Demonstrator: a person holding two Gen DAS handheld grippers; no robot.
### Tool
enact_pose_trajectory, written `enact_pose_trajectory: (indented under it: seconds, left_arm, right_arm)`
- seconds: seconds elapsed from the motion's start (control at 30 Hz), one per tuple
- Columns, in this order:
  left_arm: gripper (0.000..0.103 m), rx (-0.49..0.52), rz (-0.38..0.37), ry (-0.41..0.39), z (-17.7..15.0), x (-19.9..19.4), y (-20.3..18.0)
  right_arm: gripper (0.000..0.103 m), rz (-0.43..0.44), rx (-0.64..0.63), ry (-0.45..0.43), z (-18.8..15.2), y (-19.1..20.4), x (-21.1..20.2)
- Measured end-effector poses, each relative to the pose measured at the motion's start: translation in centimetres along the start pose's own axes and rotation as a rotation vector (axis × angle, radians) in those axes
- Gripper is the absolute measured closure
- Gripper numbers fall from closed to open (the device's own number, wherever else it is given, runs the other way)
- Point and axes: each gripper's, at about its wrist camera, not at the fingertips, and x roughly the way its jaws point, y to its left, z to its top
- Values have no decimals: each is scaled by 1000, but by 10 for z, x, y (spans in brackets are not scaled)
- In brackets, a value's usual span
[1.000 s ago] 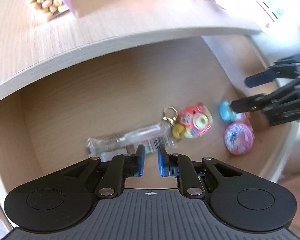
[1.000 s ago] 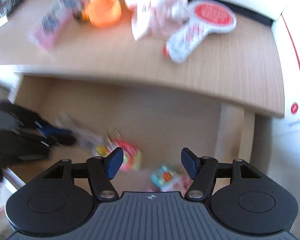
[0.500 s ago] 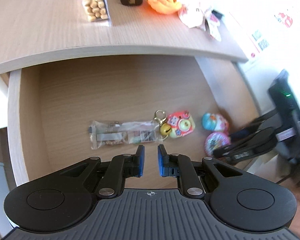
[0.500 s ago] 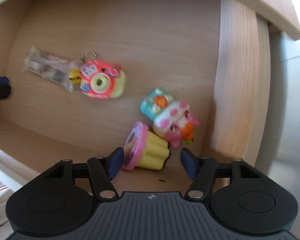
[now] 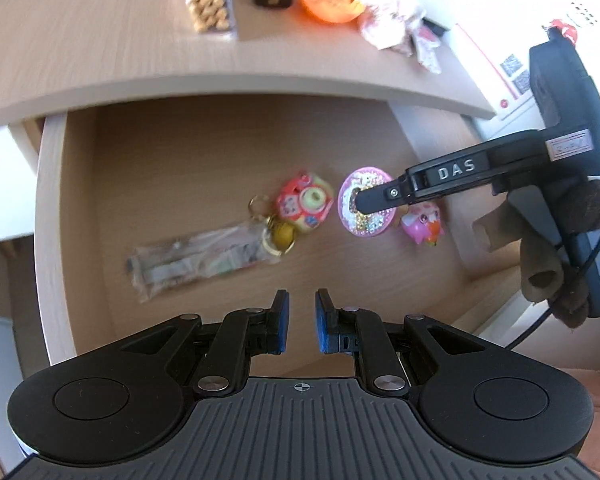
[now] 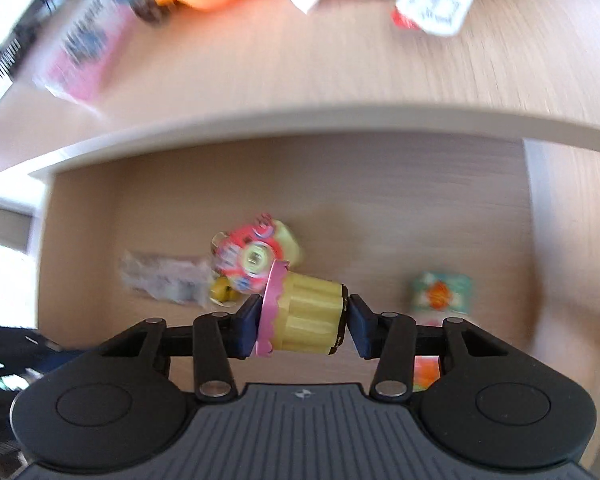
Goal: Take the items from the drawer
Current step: 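Grasp the yellow-pink cupcake toy with the right tool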
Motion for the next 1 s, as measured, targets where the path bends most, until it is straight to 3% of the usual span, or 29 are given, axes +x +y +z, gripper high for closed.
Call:
enact_pose_trajectory:
  seconds: [0.07,0.17,0.33,0.43,0.57,0.6,0.73,1.0]
  left_arm:
    - [88,35,22,-16,1,0,-5]
    - [87,124,71,-3,4,5,-14]
    - [87,250,89,11,19,19,-19]
    - [87,310,118,-27,30,28,-25]
    - [87,380,200,-138,41,46,-42]
    - [86,401,207,-132,41,52,-46]
    - [83,441,187,-36,36,54,-42]
    - [83,607,250,187,29,66,-12]
  right_arm:
    - [58,-26,-32,-45,-5,6,-14]
    - [58,-132,-75,-92,-14,10,-28]
    - [58,-189,-53,-140,-33,-2,-43]
    - [58,-204,-40,-156,-46,-8,-47]
    - [58,-201,-15,-151,-57,-20,-45]
    - [58,-200,-11,-146,-60,-21,-43]
    - [58,-207,-30,-135,-62,-24,-39]
    - [58,-170,-36,-98,-72,-15,-1]
